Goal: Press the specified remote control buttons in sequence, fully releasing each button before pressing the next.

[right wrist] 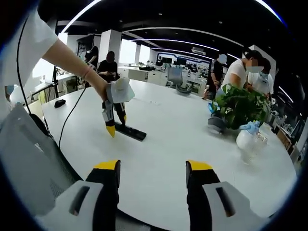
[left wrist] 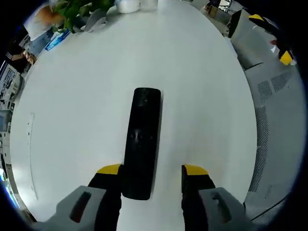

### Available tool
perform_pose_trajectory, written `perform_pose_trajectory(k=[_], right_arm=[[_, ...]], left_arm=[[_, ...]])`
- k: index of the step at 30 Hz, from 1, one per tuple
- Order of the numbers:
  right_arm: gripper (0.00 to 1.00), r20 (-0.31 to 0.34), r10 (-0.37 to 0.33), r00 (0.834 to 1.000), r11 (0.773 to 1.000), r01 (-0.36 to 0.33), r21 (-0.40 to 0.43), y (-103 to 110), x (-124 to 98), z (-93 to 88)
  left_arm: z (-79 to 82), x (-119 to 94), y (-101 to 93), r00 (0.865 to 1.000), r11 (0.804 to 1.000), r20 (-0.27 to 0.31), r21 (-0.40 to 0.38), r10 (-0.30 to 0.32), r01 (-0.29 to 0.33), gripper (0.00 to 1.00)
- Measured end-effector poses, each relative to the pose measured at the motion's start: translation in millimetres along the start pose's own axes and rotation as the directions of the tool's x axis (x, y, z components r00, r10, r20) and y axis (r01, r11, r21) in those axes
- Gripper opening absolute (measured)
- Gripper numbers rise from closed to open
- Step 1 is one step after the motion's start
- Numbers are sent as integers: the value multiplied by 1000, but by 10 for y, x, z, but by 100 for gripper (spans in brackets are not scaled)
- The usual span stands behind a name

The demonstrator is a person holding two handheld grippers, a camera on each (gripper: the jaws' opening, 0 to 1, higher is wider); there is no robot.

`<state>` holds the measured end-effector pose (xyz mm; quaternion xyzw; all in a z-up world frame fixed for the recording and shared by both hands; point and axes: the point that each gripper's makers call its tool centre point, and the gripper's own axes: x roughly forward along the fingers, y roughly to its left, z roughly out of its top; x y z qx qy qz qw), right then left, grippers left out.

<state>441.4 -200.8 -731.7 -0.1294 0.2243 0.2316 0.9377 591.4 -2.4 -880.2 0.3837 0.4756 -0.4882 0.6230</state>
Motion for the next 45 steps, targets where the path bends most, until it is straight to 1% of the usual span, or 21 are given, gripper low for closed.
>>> perform_pose_trajectory(k=[4, 10, 12, 14, 21, 23, 28, 32, 38, 45], right_arm=[[56, -2, 12, 1000, 1000, -12, 8, 20, 5, -4], [55, -3, 18, 1000, 1000, -18, 3, 32, 8, -3], [55, -6, 19, 1000, 1000, -19, 3, 32, 10, -10], [55, -5, 21, 1000, 1000, -21, 4, 36, 12, -8], [54, 5, 30, 1000, 1000, -30, 4, 52, 10, 8], [53, 5, 33, 999, 999, -33, 5, 55, 10, 9], [52, -6, 40, 999, 999, -40, -2, 68, 16, -9], [51, -17, 37, 999, 999, -37, -3, 59, 20, -31], [50, -38, 42, 998, 999, -43, -10, 67, 30, -68], [50, -38, 46, 998, 999, -47, -8, 72, 32, -72]], left_arm=[[10, 6, 40, 1000, 1000, -19, -14, 7, -7, 39], [16, 2, 40, 1000, 1000, -30, -4, -1, 1, 30], [23, 2, 65, 999, 1000, -37, -23, 4, -5, 27], [29, -1, 62, 999, 1000, -36, -23, 4, -5, 24], [31, -5, 61, 999, 1000, -42, -14, 4, -4, 23], [31, -6, 57, 999, 1000, -41, -18, 3, -4, 20], [25, -11, 52, 999, 1000, -38, -28, 2, -3, 19], [21, -10, 54, 999, 1000, -34, -20, 4, -5, 19], [-17, -16, -8, 999, 1000, -48, -6, -15, 14, 19], [-49, -22, -77, 998, 1000, -53, 9, -22, 22, 19]])
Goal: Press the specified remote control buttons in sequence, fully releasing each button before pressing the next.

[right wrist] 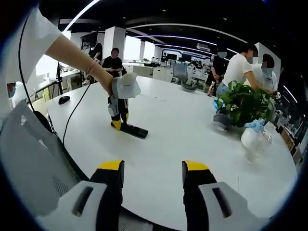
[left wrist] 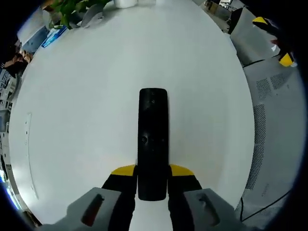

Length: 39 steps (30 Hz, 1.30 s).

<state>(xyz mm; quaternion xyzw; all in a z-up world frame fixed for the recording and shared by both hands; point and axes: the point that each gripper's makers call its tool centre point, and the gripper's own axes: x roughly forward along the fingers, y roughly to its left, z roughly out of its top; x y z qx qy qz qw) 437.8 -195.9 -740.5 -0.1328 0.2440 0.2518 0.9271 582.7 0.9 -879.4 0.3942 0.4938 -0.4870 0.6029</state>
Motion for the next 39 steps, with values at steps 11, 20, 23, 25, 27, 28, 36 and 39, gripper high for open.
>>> perform_pose_trajectory(k=[11, 20, 23, 25, 27, 28, 36, 39], right_arm=[[51, -16, -28, 999, 999, 27, -24, -22, -1, -18], [50, -36, -80, 996, 993, 76, -94, -75, -21, -25], [48, -28, -83, 996, 988, 78, -132, -47, -38, 18], [46, -22, -71, 997, 989, 67, -133, -18, -48, 46], [45, -13, -70, 997, 988, 67, -142, -8, -51, 63], [45, -13, -75, 997, 986, 72, -148, -19, -50, 61], [42, -16, -27, 1000, 992, 25, -124, 44, -33, 43], [41, -23, -22, 999, 993, 20, -120, 46, -28, 29]], left_arm=[[-23, -4, -113, 1000, 1000, 11, 28, -3, 3, 19], [-37, -5, -174, 999, 1000, 37, 12, 4, -4, 19], [-38, -7, -196, 999, 1000, 41, 6, 8, -8, 19], [-40, -10, -202, 999, 1000, 44, 4, 11, -11, 19], [-39, -10, -201, 999, 1000, 46, 3, 12, -13, 19], [-40, -10, -203, 999, 1000, 47, 1, 13, -13, 19], [-43, -14, -240, 998, 1000, 59, 1, 15, -15, 19], [-42, -14, -258, 998, 1000, 60, 7, 17, -18, 19]])
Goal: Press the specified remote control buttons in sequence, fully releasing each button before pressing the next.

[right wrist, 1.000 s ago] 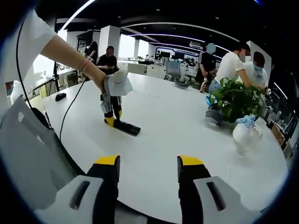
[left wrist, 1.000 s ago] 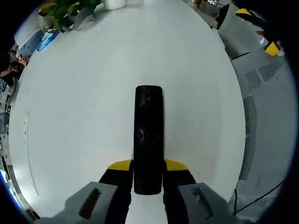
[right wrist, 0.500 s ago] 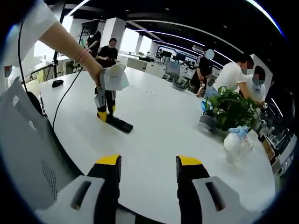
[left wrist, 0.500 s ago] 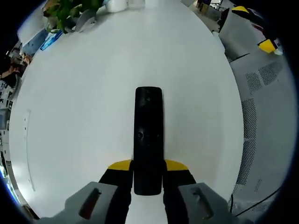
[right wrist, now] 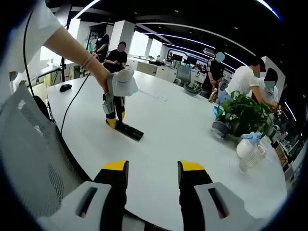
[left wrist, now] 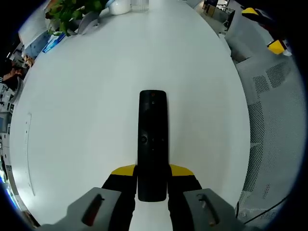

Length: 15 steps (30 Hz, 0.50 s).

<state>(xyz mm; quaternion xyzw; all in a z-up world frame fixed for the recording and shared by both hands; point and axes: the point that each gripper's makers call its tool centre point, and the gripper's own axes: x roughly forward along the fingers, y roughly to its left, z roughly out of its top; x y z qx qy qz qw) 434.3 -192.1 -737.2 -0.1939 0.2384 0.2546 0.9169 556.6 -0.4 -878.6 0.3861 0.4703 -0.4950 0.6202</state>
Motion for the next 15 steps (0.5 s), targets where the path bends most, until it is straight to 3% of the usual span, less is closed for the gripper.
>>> perform_pose_trajectory(k=[15], right_arm=[[34, -40, 13, 999, 1000, -12, 19, -7, 10, -99]], left_arm=[[5, -2, -73, 1000, 1000, -3, 28, -3, 3, 19]])
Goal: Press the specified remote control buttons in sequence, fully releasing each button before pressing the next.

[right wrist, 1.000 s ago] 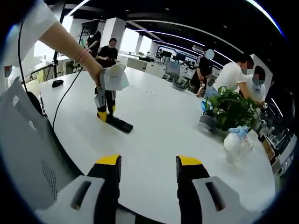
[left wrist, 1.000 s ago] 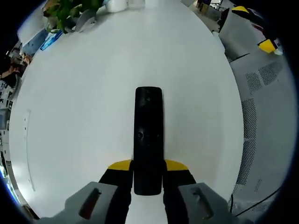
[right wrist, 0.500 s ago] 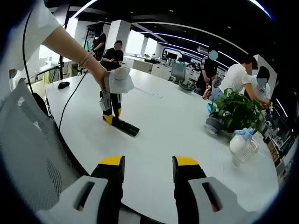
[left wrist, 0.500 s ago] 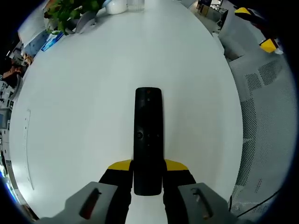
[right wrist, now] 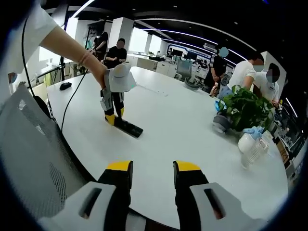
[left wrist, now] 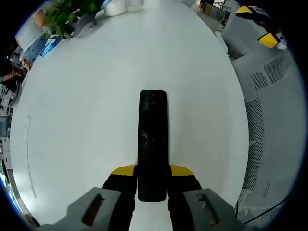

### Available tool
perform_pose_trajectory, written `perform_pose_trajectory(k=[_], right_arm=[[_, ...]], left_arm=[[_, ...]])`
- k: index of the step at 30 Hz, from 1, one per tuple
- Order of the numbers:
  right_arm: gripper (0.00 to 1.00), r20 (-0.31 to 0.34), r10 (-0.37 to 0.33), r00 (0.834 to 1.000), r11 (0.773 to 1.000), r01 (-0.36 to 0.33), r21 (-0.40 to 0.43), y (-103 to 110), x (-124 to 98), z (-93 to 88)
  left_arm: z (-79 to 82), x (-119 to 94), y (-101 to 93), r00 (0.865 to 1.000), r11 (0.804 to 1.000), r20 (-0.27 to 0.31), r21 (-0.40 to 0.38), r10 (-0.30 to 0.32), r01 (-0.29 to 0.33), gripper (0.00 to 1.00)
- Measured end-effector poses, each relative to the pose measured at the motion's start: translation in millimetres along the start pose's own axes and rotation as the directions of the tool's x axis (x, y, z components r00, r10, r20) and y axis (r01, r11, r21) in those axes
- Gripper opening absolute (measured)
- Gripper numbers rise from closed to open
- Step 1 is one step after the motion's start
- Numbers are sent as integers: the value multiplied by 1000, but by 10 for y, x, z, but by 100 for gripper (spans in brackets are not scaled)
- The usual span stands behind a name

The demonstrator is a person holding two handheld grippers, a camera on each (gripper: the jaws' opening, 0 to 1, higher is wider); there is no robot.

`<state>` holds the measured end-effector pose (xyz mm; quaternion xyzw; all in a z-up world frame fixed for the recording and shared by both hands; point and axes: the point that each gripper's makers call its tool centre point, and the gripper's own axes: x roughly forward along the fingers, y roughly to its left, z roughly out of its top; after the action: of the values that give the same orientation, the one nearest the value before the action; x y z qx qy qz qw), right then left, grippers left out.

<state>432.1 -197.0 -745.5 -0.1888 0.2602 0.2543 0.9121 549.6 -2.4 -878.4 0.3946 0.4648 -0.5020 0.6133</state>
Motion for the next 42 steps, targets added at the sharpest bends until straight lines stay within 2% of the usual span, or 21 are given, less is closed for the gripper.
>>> perform_pose_trajectory(k=[20, 25, 30, 33, 42], right_arm=[[31, -23, 13, 1000, 1000, -13, -7, 26, 13, -41], [31, -17, 13, 1000, 1000, -13, -2, 27, 12, -32], [31, -25, 17, 1000, 1000, -18, -7, 36, 16, -44], [32, 7, 32, 999, 999, -32, 7, 68, 10, 16], [31, -26, 29, 999, 1000, -29, -5, 60, 24, -40]], left_arm=[[2, -1, -56, 1000, 1000, 5, 7, -5, 5, 19], [0, -6, -81, 1000, 1000, 29, 14, -2, 2, 19], [-1, -4, -105, 999, 1000, 50, -10, -7, 7, 19], [-2, -6, -133, 998, 1000, 56, -1, -9, 9, 19], [-3, -9, -199, 998, 1000, 69, 4, -13, 12, 19]])
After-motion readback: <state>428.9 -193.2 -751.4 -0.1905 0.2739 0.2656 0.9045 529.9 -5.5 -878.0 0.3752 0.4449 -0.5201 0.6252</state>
